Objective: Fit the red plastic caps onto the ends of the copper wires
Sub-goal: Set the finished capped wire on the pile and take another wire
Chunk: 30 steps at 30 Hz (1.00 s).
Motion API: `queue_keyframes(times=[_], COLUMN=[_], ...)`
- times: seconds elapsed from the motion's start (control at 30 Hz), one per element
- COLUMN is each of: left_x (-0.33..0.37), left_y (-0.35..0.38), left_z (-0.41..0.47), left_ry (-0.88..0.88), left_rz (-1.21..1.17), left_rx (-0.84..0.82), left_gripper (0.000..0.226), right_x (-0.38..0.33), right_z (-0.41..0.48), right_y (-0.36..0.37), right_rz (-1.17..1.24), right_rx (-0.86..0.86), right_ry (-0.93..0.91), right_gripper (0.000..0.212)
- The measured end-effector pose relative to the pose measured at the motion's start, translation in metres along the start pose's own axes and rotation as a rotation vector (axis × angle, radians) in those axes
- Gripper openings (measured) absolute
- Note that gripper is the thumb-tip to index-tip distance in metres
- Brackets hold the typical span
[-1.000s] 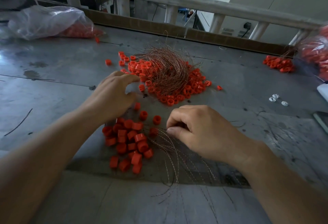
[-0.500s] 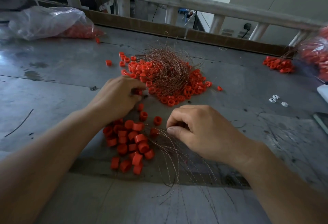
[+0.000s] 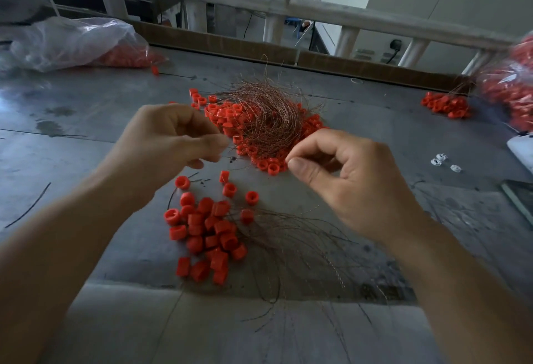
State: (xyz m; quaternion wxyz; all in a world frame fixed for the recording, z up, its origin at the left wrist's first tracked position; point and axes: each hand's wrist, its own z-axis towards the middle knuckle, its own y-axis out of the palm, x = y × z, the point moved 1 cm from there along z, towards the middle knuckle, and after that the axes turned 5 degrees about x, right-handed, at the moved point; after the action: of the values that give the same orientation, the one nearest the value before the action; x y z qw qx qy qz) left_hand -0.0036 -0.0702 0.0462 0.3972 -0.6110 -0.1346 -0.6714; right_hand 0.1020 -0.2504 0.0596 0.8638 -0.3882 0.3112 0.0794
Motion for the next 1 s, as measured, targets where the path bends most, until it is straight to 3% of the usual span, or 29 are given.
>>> queue_keyframes(times=[0.1,0.27,0.37,0.5,0.63,0.83,1.0], left_x=[0.003,-0.007,-0.012,-0.017,-0.011,0.019,0.029], left_y=[0.006,0.020,0.028,0.031,0.027,0.017,0.021], left_z=[-0.004,-0.007,-0.007,-0.004,-0.006,-0.019,-0.026], left_ry=[0.063,0.213,0.259,0.231,0.251,0.271,0.285], left_rz=[0.034,0.446,0.558,0.622,0.572,0.255,0.090], left_rx=[-0.035,-0.030,-0.043,-0.044,-0.018,0.024,-0.087], left_gripper=[0.031,0.011,0.023,0.010,0.010,0.016,0.025], right_x=[0.003,0.007,0.008,0.009,0.012,-0.002,-0.007], right_z=[0.003,0.005,0.005,0.004,0.004,0.003,-0.003], right_y=[-0.006,-0.009,-0.006,-0.004,-0.003,-0.004,0.015], right_rz=[-0.056,-0.104,-0.140,-0.210,-0.386,-0.364,-0.330], right_rx=[0.087,0.124,0.110,0.061,0.022,0.259,0.119], right_ry=[0.005,0.031,0.038,0.057,0.075,-0.117,-0.204], right_gripper=[0.007,0.014,0.012,0.006,0.010,0.013,0.031])
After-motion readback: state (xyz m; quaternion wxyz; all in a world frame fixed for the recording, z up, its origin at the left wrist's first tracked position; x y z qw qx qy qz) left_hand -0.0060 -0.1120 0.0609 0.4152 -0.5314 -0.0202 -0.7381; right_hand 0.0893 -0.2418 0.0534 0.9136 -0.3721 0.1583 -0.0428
